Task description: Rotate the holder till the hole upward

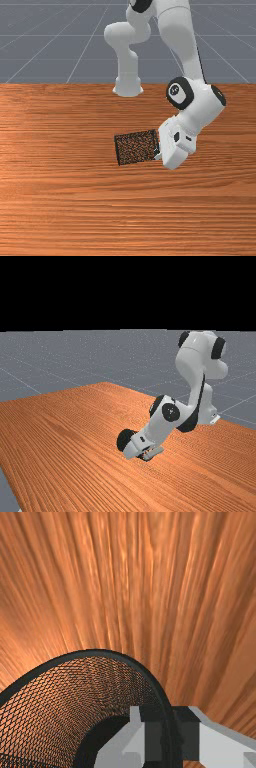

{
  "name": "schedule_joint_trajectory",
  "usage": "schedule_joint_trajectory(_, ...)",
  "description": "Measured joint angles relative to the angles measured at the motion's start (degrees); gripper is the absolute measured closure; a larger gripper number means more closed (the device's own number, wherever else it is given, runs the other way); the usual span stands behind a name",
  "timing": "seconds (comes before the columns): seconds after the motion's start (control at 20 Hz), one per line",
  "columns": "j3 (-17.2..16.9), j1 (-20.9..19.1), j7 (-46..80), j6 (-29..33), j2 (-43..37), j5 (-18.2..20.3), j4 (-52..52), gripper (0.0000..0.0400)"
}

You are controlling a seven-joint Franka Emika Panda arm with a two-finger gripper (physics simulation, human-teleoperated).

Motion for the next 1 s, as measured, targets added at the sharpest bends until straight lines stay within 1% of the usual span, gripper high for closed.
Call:
schedule_joint_trajectory(0.05,0.3,-0.3,-0.8,1.0,-0.6,0.0,-0.8,0.0356)
schedule_joint_trajectory(0.1,0.3,-0.2,-1.8,1.9,-1.4,-0.9,-1.9,0.0354)
schedule_joint_trajectory(0.15,1.6,-1.6,-2.5,1.9,-2.1,2.0,-2.0,0.0356)
schedule_joint_trajectory(0.2,3.7,-3.8,-5.9,3.7,-3.8,5.3,-3.6,0.0354)
schedule_joint_trajectory(0.25,3.9,-4.1,-6.6,3.5,-4.8,5.8,-4.0,0.0355)
schedule_joint_trajectory(0.3,5.0,-5.3,-8.7,3.7,-6.1,7.9,-4.7,0.0355)
schedule_joint_trajectory(0.35,4.8,-5.1,-8.9,3.2,-7.0,7.9,-4.9,0.0354)
schedule_joint_trajectory(0.4,6.8,-7.3,-12.7,3.6,-8.4,11.7,-5.7,0.0352)
schedule_joint_trajectory(0.45,6.9,-7.5,-13.5,3.1,-9.5,12.5,-5.9,0.0354)
schedule_joint_trajectory(0.5,13.8,-14.4,-26.7,0.3,-10.1,26.7,-5.9,0.0347)
schedule_joint_trajectory(0.55,13.3,-14.4,-27.3,0.0,-11.7,27.4,-6.2,0.0349)
schedule_joint_trajectory(0.6,15.2,-16.7,-32.4,-4.1,-12.0,33.4,-5.3,0.0344)
schedule_joint_trajectory(0.7,15.1,-17.9,-35.5,-6.5,-14.4,37.5,-5.3,0.0346)
schedule_joint_trajectory(0.75,13.9,-17.1,-34.0,-3.9,-16.3,35.7,-6.2,0.0348)
schedule_joint_trajectory(0.8,15.2,-19.1,-37.7,-8.0,-15.9,41.1,-5.3,0.0345)
schedule_joint_trajectory(0.9,15.5,-20.5,-41.6,-9.1,-17.8,45.0,-6.5,0.0344)
schedule_joint_trajectory(0.95,15.4,-21.0,-43.3,-9.0,-19.3,47.2,-9.0,0.0348)
schedule_joint_trajectory(1.0,15.3,-21.4,-45.0,-8.9,-21.0,49.1,-11.6,0.0342)
